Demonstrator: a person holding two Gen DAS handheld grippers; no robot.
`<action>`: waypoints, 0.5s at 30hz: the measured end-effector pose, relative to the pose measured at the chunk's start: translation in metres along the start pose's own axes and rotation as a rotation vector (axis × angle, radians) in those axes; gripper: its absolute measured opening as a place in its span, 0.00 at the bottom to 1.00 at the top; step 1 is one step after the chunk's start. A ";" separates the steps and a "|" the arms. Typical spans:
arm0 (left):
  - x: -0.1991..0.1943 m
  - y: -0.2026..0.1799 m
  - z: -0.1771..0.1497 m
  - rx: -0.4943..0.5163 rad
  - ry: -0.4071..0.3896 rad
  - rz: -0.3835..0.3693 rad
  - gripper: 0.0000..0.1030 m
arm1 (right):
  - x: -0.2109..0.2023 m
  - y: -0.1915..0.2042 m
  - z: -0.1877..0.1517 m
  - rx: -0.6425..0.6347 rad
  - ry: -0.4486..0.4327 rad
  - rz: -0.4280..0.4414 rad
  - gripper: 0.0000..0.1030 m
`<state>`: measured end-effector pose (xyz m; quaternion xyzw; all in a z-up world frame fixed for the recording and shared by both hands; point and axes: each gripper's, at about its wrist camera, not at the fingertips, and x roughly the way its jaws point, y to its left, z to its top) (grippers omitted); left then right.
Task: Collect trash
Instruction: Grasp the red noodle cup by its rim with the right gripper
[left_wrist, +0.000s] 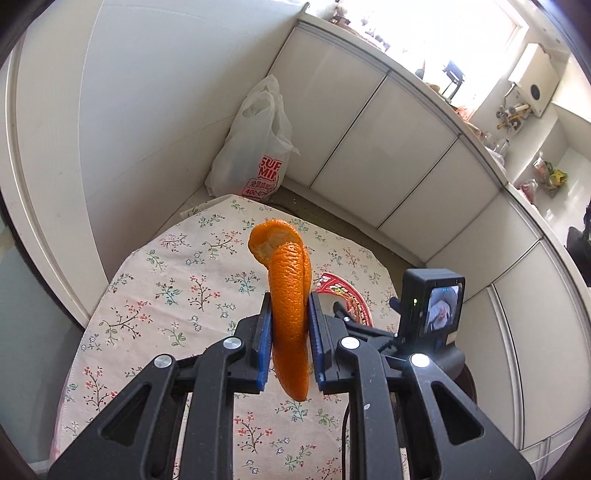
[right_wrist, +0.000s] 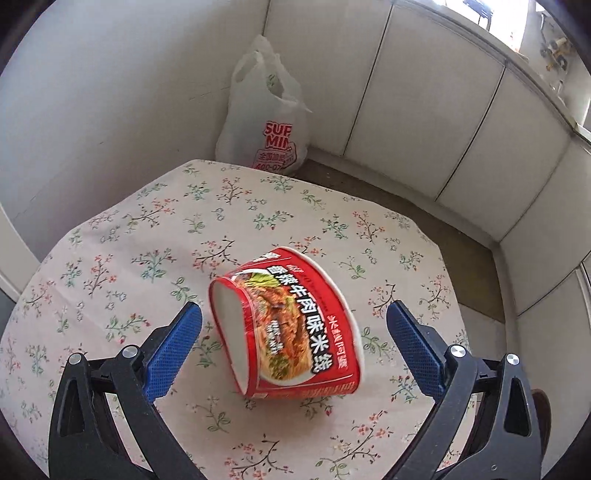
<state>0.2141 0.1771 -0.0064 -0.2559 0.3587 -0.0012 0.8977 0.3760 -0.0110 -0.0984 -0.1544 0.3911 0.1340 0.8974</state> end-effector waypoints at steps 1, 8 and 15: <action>0.000 0.001 0.000 -0.002 0.001 0.000 0.18 | 0.005 -0.002 0.000 0.008 0.013 0.015 0.93; 0.003 0.002 0.000 -0.004 0.020 0.000 0.18 | 0.033 -0.015 -0.014 0.143 0.117 0.172 0.83; 0.003 0.004 -0.001 -0.006 0.018 -0.002 0.18 | 0.020 -0.042 -0.026 0.325 0.089 0.279 0.40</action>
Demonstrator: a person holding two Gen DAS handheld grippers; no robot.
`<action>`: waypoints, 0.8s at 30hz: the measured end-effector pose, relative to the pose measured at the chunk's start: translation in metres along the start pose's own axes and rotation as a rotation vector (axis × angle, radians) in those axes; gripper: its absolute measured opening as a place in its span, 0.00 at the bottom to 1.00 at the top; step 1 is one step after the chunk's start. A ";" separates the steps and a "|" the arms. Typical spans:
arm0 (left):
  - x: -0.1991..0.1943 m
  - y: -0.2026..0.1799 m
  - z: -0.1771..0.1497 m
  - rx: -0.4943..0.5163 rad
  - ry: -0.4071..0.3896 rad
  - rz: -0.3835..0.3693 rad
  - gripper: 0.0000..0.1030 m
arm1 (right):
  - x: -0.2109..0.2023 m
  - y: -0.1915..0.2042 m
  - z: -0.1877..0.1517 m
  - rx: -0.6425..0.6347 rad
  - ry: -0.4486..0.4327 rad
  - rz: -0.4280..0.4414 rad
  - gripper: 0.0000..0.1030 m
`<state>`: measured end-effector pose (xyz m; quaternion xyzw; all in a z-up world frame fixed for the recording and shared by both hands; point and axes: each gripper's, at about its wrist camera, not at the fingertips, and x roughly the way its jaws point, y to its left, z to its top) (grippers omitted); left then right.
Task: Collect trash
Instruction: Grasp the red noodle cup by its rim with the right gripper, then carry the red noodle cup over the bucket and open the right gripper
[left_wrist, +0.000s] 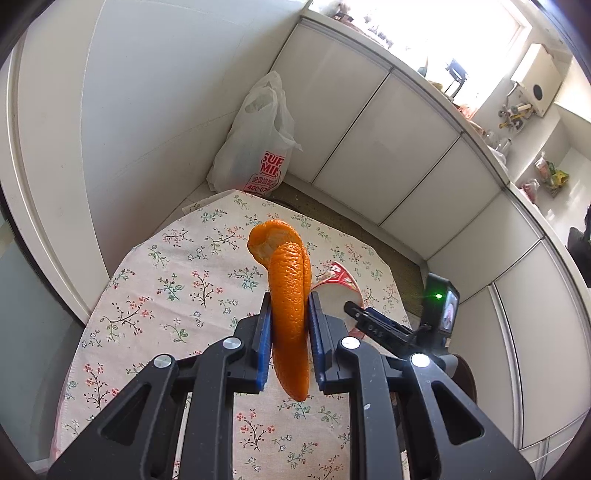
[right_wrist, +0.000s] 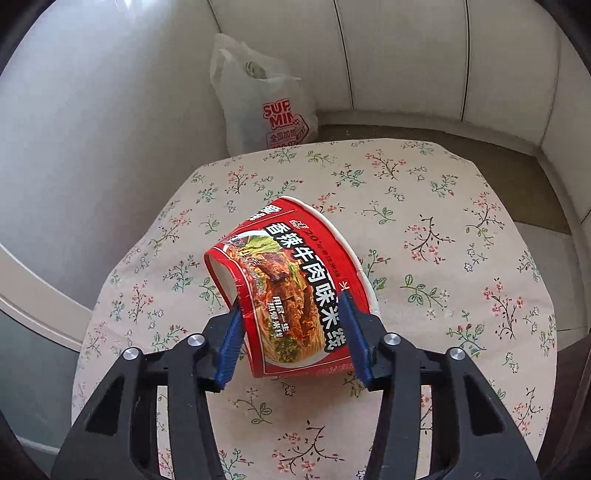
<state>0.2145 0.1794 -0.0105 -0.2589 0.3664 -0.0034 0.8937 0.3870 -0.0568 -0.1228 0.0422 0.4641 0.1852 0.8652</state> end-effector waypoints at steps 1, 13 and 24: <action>0.000 0.000 0.000 0.000 0.001 -0.001 0.18 | -0.004 0.000 -0.001 -0.001 -0.007 -0.001 0.39; -0.006 -0.010 -0.006 0.025 -0.008 -0.020 0.18 | -0.045 -0.006 -0.022 -0.032 -0.066 -0.072 0.11; -0.003 -0.018 -0.007 0.034 0.004 -0.045 0.18 | -0.102 -0.011 -0.032 -0.020 -0.192 -0.065 0.06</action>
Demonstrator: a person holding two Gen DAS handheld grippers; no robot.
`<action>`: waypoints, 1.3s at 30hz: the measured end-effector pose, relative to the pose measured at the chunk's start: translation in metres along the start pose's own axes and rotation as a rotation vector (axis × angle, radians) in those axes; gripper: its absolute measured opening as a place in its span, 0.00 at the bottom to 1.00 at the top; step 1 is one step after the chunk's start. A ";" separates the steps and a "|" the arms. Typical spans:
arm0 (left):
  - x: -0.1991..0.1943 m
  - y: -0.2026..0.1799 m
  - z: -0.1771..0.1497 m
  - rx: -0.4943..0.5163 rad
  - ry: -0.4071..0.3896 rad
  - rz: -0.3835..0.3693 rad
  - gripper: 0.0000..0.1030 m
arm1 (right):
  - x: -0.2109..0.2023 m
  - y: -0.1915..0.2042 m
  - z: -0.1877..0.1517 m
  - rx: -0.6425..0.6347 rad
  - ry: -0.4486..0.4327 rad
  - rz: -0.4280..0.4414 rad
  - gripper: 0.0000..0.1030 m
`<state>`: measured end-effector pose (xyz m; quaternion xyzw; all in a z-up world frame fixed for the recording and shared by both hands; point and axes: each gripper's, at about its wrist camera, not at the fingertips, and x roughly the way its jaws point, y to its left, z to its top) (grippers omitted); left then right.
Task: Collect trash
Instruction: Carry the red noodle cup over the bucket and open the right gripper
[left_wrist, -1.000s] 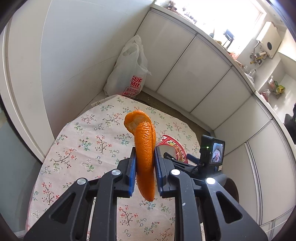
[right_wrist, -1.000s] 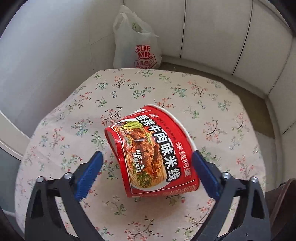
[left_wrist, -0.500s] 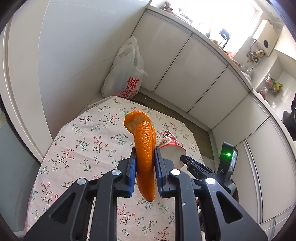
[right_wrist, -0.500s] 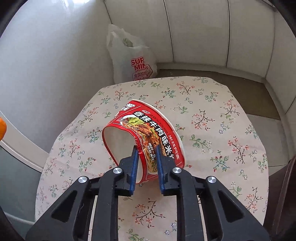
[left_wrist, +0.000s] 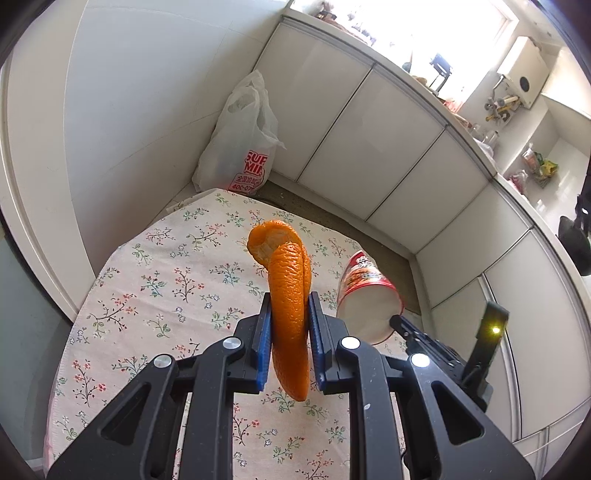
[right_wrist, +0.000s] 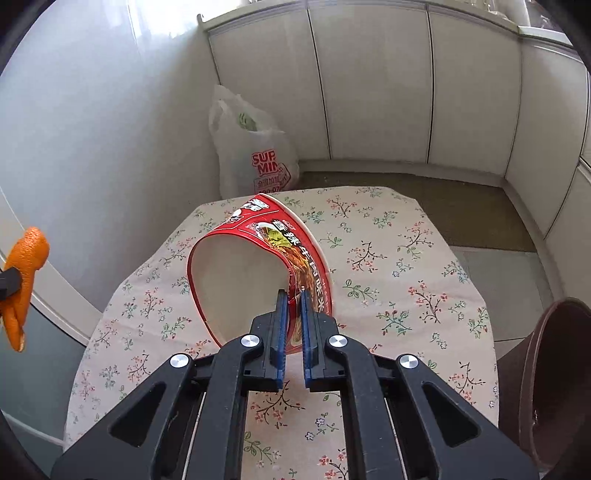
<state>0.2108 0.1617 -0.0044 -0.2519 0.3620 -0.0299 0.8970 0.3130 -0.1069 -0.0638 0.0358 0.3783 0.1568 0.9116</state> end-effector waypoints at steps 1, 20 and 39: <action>-0.001 -0.001 0.000 0.001 -0.003 -0.002 0.18 | -0.008 0.000 0.001 -0.002 -0.012 -0.001 0.06; 0.011 -0.042 -0.015 0.080 0.016 -0.034 0.18 | -0.175 -0.146 -0.034 0.227 -0.224 -0.399 0.06; 0.059 -0.208 -0.098 0.351 0.097 -0.218 0.18 | -0.267 -0.241 -0.125 0.508 -0.315 -0.830 0.93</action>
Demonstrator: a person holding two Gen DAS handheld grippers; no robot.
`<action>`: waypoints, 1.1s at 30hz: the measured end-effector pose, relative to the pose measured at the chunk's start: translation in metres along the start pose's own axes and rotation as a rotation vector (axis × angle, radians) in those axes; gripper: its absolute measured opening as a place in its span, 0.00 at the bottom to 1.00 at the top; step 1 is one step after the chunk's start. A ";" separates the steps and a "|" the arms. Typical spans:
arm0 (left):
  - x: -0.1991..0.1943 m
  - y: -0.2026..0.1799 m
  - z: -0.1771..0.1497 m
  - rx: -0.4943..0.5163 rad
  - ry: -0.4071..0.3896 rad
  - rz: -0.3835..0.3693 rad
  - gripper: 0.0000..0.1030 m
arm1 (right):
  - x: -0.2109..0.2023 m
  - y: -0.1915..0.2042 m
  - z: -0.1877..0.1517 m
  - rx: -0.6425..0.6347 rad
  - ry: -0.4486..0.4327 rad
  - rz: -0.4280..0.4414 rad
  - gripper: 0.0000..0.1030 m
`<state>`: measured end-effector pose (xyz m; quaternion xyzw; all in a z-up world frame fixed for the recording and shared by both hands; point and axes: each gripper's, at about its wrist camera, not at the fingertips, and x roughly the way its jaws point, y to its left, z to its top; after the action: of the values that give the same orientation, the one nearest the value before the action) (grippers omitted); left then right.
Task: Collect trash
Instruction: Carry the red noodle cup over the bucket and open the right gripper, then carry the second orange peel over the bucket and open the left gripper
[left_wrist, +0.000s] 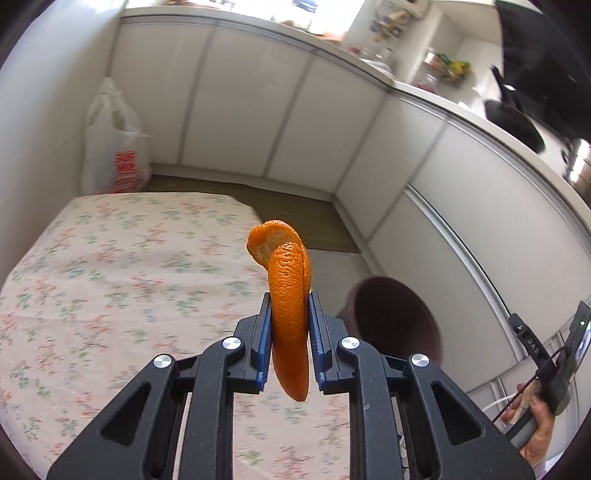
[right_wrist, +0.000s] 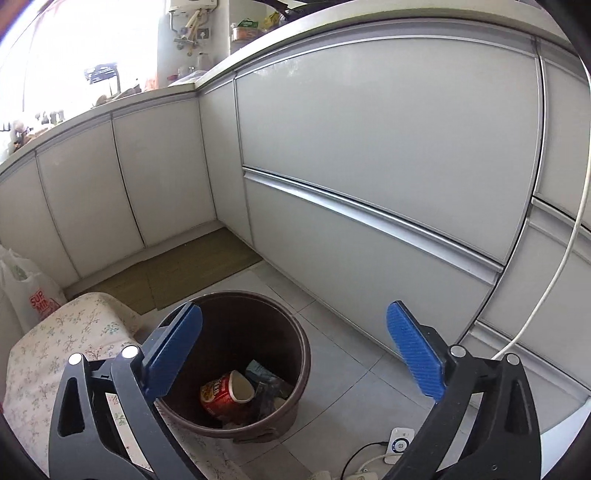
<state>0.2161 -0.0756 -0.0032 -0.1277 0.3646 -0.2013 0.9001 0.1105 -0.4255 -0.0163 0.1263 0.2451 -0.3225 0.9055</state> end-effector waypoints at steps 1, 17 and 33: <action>0.008 -0.013 0.000 0.005 0.007 -0.022 0.18 | 0.003 -0.005 0.001 -0.001 0.006 -0.007 0.93; 0.117 -0.183 0.005 0.190 0.144 -0.159 0.22 | 0.019 -0.062 0.009 0.070 0.048 -0.090 0.93; -0.046 -0.158 -0.017 0.330 -0.386 0.342 0.95 | -0.032 -0.008 0.001 -0.020 -0.027 0.092 0.93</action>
<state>0.1311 -0.1964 0.0720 0.0476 0.1656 -0.0756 0.9821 0.0841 -0.4153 0.0014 0.1241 0.2301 -0.2799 0.9238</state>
